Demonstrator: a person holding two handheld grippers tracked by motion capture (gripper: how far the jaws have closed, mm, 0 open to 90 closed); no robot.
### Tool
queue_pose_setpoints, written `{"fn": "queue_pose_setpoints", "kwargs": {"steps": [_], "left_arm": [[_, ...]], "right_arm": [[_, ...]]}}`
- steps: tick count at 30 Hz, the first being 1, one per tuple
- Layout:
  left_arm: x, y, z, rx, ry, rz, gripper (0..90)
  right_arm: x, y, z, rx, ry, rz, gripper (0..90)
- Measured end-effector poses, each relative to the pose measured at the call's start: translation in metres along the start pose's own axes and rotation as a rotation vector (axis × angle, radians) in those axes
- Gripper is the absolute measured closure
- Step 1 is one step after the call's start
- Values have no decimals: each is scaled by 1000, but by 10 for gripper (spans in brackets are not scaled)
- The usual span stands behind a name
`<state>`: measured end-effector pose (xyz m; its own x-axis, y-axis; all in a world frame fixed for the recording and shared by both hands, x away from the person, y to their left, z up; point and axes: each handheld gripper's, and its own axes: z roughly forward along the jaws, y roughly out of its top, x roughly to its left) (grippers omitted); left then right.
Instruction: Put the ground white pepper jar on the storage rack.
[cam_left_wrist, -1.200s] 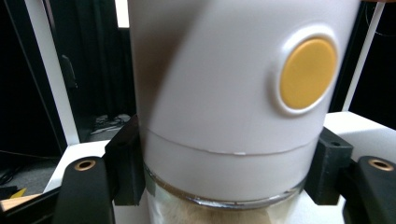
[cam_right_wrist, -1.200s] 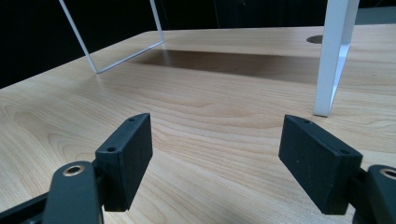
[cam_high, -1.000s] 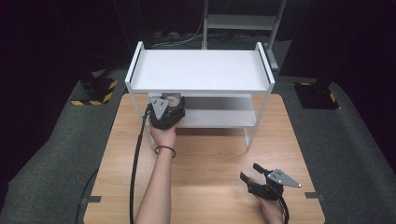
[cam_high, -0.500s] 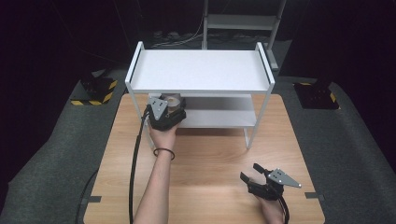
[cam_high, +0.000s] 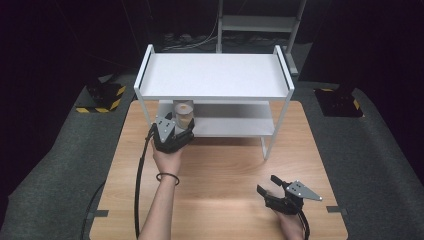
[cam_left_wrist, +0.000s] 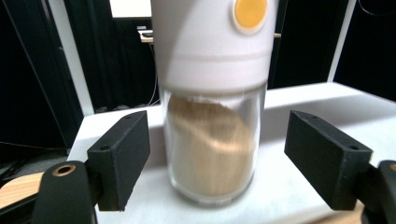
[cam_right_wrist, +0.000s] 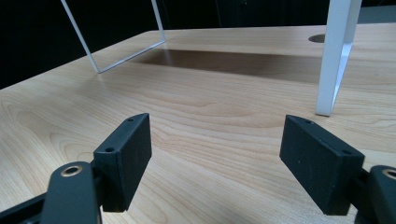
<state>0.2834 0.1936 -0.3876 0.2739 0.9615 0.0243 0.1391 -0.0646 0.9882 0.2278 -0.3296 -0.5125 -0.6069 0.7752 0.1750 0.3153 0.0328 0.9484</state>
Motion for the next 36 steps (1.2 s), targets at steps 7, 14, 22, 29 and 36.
{"fn": "queue_pose_setpoints", "kwargs": {"steps": [7, 14, 22, 29, 36], "left_arm": [[5, -23, -23, 8, -5, 19, 228], [9, -51, -44, 14, -3, -3, 230], [13, -74, -60, 44, -7, -13, 231], [9, -94, -76, 51, -32, -16, 231], [4, -117, -92, 89, -38, 23, 231]], "right_arm": [[1, 1, 0, 5, -3, -4, 249], [2, 2, 1, 11, -7, -10, 249], [3, 2, 1, 16, -10, -12, 249], [3, 3, 1, 18, -10, -15, 249], [3, 3, 2, 19, -11, -17, 249]]}}
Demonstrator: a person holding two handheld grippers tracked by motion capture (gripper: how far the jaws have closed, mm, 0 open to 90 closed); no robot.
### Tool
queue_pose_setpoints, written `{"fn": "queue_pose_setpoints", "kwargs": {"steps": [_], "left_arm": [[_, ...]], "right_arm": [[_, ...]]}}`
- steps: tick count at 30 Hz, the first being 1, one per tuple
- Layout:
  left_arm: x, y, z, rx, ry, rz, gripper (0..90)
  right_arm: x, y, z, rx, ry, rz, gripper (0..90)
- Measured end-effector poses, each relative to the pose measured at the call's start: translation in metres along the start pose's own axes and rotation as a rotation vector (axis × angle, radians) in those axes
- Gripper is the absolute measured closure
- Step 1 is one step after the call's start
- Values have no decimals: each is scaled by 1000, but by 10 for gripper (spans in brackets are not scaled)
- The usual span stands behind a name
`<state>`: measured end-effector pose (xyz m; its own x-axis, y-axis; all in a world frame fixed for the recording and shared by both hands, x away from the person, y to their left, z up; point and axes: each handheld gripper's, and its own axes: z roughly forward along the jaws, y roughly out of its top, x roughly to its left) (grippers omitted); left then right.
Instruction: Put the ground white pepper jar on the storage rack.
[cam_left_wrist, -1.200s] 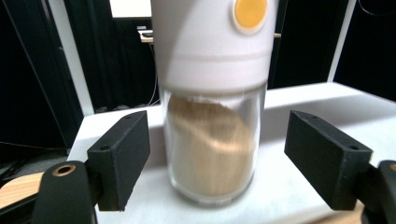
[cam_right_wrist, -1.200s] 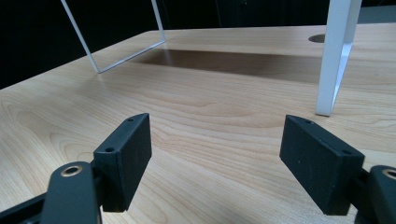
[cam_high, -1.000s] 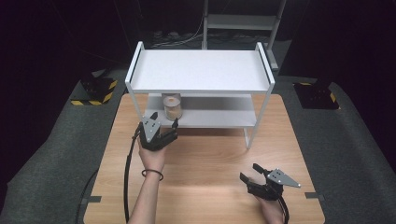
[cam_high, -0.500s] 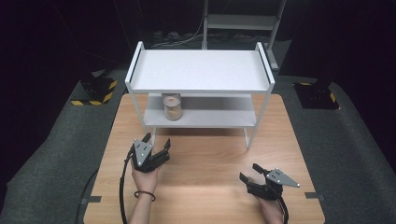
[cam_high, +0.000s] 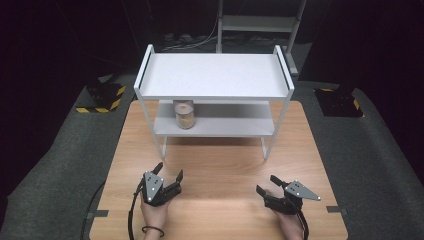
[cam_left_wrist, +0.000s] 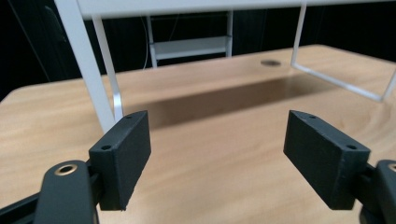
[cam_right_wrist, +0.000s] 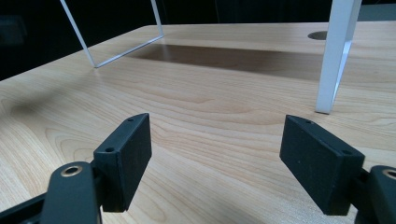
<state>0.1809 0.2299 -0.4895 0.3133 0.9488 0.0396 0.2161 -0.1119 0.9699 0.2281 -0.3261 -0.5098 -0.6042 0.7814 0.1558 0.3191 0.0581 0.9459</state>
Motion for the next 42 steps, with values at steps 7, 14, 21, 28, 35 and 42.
{"fn": "queue_pose_setpoints", "kwargs": {"steps": [7, 14, 21, 28, 35, 42], "left_arm": [[-1, -27, -8, 18, 0, -18, 231], [-2, -36, -13, -12, -21, 30, 212], [-15, -34, -12, 6, 0, 126, 213], [-19, -36, -14, 1, 20, 122, 213], [-20, -37, -14, -5, 25, 129, 213], [-21, -36, -13, 1, 18, 148, 213]], "right_arm": [[1, -1, 0, -6, -1, -7, 264], [1, -1, -1, -4, -3, -4, 258], [2, -2, -1, -9, -4, -6, 257], [2, -3, -2, -13, -6, -1, 252], [2, -3, -2, -13, -7, -2, 251], [3, -2, -1, -11, -8, -3, 250]]}}
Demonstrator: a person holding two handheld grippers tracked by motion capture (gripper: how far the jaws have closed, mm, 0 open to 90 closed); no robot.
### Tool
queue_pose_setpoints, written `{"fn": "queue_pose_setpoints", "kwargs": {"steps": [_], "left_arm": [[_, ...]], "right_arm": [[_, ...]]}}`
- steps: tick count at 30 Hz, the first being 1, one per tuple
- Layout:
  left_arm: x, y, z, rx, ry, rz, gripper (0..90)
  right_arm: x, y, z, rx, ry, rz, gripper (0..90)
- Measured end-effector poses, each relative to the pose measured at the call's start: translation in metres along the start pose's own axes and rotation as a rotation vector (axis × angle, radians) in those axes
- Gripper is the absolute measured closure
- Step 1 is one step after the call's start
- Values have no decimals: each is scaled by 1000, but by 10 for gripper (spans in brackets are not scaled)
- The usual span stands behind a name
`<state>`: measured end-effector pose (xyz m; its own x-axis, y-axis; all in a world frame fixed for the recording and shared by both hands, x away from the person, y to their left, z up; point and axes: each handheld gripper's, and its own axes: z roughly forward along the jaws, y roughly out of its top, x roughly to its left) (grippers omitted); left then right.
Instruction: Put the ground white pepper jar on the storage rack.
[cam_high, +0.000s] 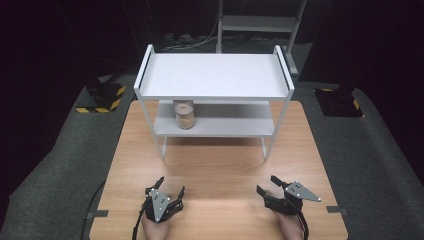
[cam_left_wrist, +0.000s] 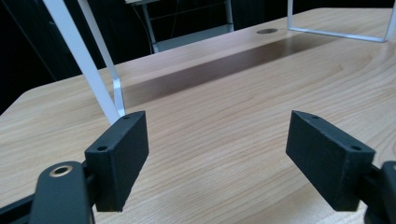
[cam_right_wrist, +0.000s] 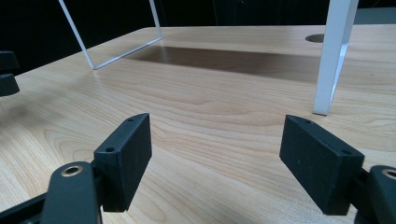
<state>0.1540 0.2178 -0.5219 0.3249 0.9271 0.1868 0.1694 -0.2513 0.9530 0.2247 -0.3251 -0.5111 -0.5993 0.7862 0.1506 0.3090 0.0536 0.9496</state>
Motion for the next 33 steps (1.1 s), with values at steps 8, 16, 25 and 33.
{"fn": "queue_pose_setpoints", "kwargs": {"steps": [8, 16, 25, 33], "left_arm": [[0, 0, 0, 3, -2, -3, 212], [1, 0, 1, 5, -7, -2, 211], [2, 1, 1, 10, -14, -1, 209], [2, 2, 2, 12, -17, 4, 210]], "right_arm": [[0, 0, 0, 2, -1, -1, 250], [0, 0, 0, 4, -1, -3, 250], [0, 1, 0, 7, 0, -6, 250], [0, 1, 0, 6, 0, -6, 250]]}}
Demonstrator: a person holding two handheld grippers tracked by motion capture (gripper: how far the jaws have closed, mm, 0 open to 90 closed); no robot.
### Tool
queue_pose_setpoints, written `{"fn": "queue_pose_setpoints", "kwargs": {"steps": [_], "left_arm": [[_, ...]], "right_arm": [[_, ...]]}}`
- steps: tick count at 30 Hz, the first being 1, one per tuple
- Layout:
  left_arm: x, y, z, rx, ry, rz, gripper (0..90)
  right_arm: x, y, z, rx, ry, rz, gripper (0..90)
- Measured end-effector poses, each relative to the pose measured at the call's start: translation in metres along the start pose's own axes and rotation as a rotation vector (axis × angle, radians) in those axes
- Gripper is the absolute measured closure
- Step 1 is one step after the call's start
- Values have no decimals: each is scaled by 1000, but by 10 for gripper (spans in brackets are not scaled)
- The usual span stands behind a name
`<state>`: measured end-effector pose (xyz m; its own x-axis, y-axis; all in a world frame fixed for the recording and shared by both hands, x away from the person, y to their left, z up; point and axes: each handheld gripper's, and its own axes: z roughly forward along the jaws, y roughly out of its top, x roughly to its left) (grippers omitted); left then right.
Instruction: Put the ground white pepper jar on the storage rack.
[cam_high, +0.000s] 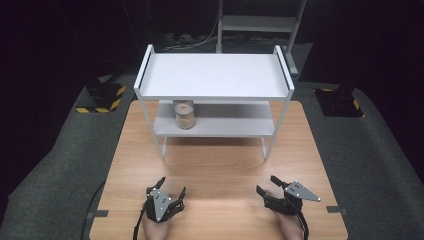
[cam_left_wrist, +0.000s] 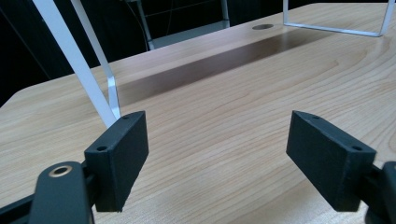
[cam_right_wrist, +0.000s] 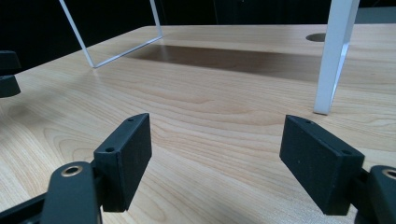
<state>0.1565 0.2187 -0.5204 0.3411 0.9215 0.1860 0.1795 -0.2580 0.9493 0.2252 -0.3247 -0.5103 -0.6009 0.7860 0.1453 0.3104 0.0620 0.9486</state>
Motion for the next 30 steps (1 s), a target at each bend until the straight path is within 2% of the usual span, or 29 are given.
{"fn": "queue_pose_setpoints", "kwargs": {"steps": [30], "left_arm": [[-1, 1, 0, 6, 4, 2, 210]], "right_arm": [[0, 0, 0, 0, 0, -1, 241]]}}
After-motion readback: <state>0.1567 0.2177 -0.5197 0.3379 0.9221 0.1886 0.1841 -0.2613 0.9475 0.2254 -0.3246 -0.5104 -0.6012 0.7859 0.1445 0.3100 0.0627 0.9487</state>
